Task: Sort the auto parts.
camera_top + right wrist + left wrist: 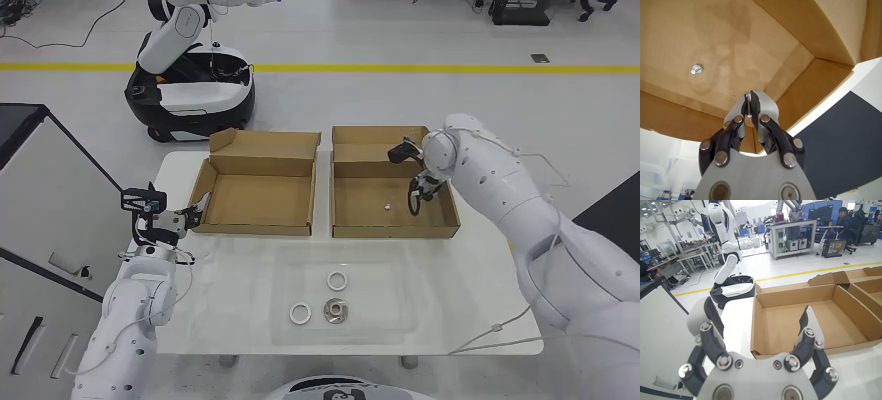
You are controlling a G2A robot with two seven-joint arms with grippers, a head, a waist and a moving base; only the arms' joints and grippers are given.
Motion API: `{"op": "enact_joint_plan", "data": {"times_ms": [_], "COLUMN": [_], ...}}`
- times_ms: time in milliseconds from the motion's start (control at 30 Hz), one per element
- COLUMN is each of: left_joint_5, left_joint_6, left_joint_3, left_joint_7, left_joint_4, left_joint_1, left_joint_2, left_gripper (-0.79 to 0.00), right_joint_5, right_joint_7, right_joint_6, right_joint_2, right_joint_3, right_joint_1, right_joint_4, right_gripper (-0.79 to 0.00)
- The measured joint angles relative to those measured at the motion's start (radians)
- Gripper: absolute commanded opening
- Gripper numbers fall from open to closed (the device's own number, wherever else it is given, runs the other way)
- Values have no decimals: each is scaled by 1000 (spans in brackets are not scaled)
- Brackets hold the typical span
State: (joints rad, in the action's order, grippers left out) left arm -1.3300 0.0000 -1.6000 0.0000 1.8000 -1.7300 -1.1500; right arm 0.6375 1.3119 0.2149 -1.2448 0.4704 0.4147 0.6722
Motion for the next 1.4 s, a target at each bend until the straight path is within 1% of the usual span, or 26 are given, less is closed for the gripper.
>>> {"op": "enact_joint_plan", "data": {"times_ms": [267, 500, 533, 567, 633, 667, 700, 733, 767, 1133, 1267, 1400], "left_joint_5": [0, 0, 0, 0, 0, 0, 0, 0, 0, 0, 0, 0], "left_joint_6": [0, 0, 0, 0, 0, 0, 0, 0, 0, 0, 0, 0], "left_joint_3": [0, 0, 0, 0, 0, 0, 0, 0, 0, 0, 0, 0], "left_joint_7": [0, 0, 0, 0, 0, 0, 0, 0, 0, 0, 0, 0], "left_joint_4": [0, 0, 0, 0, 0, 0, 0, 0, 0, 0, 0, 0], "left_joint_1": [0, 0, 0, 0, 0, 0, 0, 0, 0, 0, 0, 0], "left_joint_2": [0, 0, 0, 0, 0, 0, 0, 0, 0, 0, 0, 0], "left_gripper": [0, 0, 0, 0, 0, 0, 0, 0, 0, 0, 0, 0], "right_joint_5": [14, 30, 31, 32, 33, 33, 33, 32, 32, 23, 4, -32], "right_joint_7": [-19, -31, -32, -34, -35, -35, -36, -37, -40, -62, -77, -91], "right_joint_6": [7, 13, 13, 13, 14, 15, 16, 16, 17, 42, 71, 112], "right_joint_2": [-34, -53, -55, -57, -61, -63, -64, -66, -67, -66, -52, -26], "right_joint_3": [-19, -26, -26, -26, -25, -24, -23, -21, -20, 14, 44, 93], "right_joint_1": [3, 8, 9, 9, 10, 10, 10, 10, 9, -6, -16, -23], "right_joint_4": [-54, -87, -92, -95, -103, -106, -111, -114, -117, -124, -112, -90], "right_gripper": [-785, -785, -776, -708, -610, -529, -416, -225, 0, 0, 0, 0]}}
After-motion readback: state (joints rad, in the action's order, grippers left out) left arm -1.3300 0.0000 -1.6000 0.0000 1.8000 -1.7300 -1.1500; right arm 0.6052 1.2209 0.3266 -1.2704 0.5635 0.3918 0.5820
